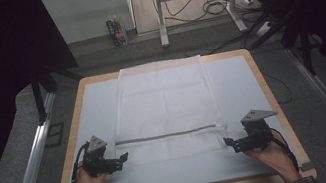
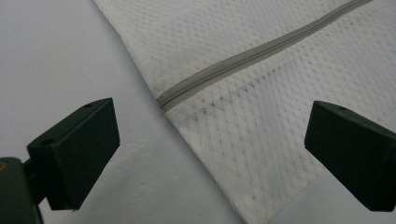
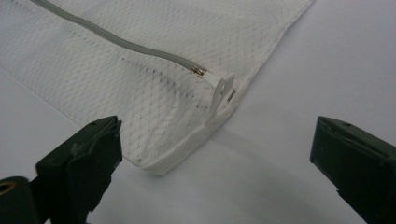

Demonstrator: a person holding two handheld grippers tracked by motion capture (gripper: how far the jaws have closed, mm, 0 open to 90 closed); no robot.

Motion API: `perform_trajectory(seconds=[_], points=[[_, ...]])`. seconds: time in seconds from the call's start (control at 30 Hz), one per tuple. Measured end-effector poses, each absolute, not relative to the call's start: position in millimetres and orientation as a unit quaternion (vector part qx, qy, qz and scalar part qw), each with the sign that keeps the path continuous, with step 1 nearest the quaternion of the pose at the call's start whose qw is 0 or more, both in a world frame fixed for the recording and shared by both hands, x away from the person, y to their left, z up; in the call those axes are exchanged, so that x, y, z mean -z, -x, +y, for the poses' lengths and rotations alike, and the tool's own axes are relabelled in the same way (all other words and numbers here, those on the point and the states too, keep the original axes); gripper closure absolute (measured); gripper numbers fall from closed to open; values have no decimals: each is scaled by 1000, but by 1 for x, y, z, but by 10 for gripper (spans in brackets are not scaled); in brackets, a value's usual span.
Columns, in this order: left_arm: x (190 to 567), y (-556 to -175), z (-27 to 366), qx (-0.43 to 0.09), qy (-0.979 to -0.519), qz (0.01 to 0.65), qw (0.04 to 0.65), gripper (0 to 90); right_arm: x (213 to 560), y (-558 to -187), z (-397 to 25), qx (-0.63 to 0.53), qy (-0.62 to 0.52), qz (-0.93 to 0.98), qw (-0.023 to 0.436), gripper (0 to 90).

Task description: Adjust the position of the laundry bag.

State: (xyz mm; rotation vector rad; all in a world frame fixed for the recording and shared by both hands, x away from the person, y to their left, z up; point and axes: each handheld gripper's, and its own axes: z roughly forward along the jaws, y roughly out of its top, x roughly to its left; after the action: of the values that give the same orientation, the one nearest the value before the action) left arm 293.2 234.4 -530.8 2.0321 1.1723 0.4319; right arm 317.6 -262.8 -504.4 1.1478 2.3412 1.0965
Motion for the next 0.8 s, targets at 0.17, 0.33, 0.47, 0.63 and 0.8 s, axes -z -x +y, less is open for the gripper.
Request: perform_trajectory(seconds=[0.17,0.33,0.47,0.63,0.8], points=[[527,-302,232,-181,-790,458,364,47,501,-326,-260,-379,-407,814,167,111],[526,-312,232,-191,-788,462,358,85,498,-333,-257,-377,-406,815,171,253],[525,-321,233,-187,-783,470,362,155,499,-341,-255,-371,-407,816,176,322],[526,-334,230,-193,-787,473,345,197,499,-352,-251,-361,-403,819,193,404],[526,-345,228,-197,-786,476,343,256,495,-366,-247,-368,-415,813,175,477]])
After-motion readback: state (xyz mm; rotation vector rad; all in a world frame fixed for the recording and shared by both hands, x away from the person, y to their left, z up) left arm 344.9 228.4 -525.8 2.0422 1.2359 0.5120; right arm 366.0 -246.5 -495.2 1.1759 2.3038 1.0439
